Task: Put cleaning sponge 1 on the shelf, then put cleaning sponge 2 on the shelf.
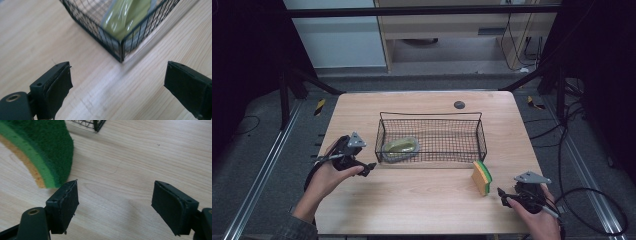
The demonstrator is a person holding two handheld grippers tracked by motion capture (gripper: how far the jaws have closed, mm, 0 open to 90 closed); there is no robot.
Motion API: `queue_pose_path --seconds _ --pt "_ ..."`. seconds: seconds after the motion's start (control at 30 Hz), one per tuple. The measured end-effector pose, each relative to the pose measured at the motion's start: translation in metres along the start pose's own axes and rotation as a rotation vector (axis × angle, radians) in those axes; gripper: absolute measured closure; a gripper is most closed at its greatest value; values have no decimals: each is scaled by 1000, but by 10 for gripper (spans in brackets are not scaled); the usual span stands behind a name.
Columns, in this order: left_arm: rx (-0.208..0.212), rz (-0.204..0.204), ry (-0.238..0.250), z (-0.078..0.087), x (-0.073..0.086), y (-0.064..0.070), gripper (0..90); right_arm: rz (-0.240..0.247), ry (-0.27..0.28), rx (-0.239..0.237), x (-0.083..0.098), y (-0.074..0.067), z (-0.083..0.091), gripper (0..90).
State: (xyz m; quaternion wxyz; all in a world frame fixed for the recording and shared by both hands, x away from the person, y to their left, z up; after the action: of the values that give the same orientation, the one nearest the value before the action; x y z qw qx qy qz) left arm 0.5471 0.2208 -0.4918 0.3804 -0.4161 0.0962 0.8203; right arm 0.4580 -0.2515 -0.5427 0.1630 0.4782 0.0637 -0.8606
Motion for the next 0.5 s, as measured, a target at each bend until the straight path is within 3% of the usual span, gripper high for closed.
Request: queue_pose_path --seconds 0.13,0.23,0.3,0.4,0.5 --pt "-5 57 -9 -8 23 2 68 0 -5 -10 1 -5 3 215" --pt "-19 63 -46 -12 38 0 71 3 -2 -11 1 -6 4 213" --pt "-29 105 -43 -13 49 0 71 2 1 -19 0 -8 6 206" --pt "-49 115 -50 -14 58 -2 68 7 2 -39 -1 -13 8 193" --pt "-49 175 -39 -18 68 -5 67 17 -7 -60 0 -19 8 183"
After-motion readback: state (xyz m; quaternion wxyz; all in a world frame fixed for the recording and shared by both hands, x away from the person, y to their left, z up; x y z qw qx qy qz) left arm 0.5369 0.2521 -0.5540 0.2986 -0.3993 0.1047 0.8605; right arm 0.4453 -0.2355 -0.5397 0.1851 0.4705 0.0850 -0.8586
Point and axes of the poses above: each handheld gripper's, and its own axes: z roughly backward along the jaws, x roughly out of its underside, y roughly to its right, the point moved 9 cm from there along -z, roughly forward along the jaws, and after that the axes turned 13 degrees about y, right-handed, at the moved point
